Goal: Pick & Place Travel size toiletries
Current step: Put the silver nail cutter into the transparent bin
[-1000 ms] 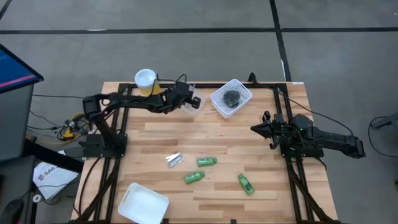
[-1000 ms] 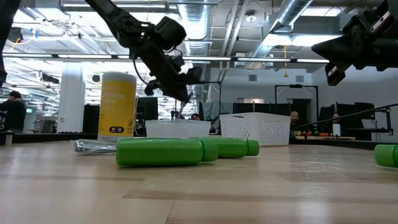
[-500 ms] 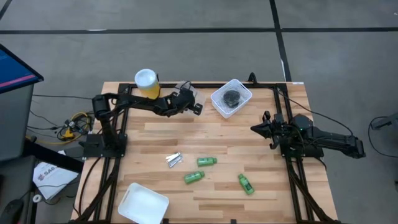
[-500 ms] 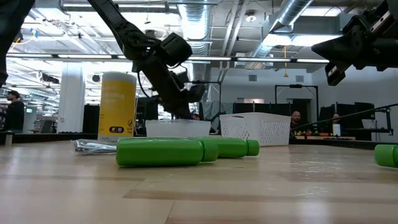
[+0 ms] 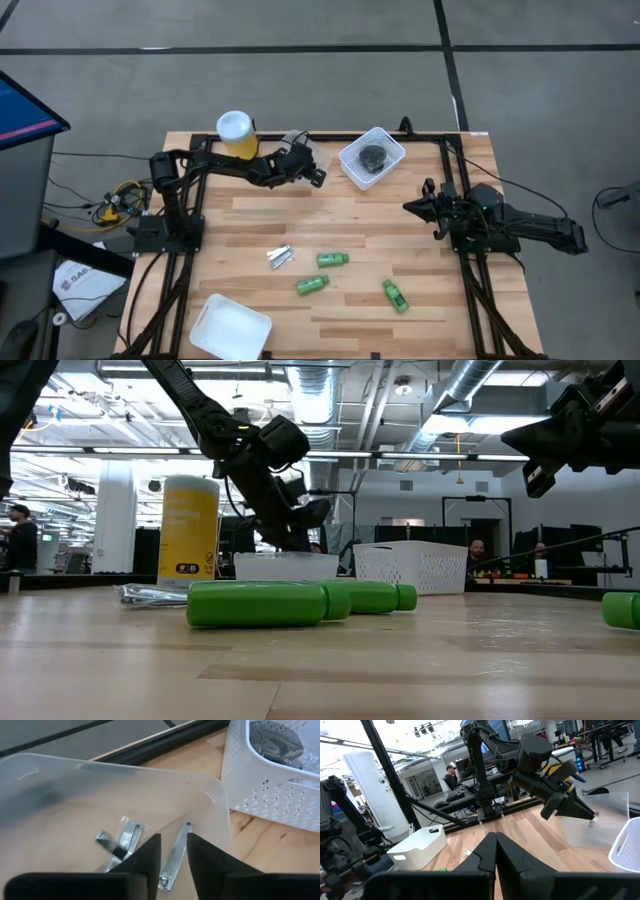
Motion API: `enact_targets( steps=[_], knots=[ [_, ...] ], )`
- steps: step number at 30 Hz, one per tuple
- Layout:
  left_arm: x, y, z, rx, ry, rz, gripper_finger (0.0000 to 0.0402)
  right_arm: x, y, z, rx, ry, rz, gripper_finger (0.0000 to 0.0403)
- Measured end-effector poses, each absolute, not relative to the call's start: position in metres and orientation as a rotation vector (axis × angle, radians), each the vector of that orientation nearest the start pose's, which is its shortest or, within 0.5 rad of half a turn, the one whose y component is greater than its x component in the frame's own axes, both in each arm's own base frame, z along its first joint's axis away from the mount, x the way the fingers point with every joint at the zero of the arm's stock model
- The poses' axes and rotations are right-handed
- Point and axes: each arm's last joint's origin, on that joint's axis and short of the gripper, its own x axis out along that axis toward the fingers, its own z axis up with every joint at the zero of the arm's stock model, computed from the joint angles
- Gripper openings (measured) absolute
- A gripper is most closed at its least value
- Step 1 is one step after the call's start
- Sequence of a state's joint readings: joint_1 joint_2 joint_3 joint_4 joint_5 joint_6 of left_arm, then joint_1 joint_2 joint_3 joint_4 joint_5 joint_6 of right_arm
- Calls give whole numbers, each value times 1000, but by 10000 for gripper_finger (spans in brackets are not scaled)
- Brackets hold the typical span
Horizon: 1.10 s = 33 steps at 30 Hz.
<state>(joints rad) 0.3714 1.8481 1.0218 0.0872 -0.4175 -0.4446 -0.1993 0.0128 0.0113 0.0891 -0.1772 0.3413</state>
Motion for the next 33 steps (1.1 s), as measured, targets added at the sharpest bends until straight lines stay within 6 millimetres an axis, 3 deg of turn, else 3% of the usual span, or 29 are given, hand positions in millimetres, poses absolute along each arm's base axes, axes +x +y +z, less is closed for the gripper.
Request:
enact_targets(
  steps=[4,9,14,18,24,28,33],
  knots=[
    [343,143,160,-396,567,872,134,96,-14,175,325,-89,-7,0],
    [343,121,201,-401,470,748,168,96,-14,175,325,-89,-6,0],
    [329,64,257,-342,405,578,174,96,-14,175,324,-90,-7,0],
    [300,8,274,-285,543,520,175,96,-14,175,325,-90,-9,0],
    [270,-47,263,-338,737,517,175,96,-14,175,325,-90,-11,0],
    [268,-69,239,-319,874,526,175,96,-15,175,326,-93,-30,0],
    [278,-83,204,-266,979,554,175,96,-16,175,327,-96,-56,0]
  ],
)
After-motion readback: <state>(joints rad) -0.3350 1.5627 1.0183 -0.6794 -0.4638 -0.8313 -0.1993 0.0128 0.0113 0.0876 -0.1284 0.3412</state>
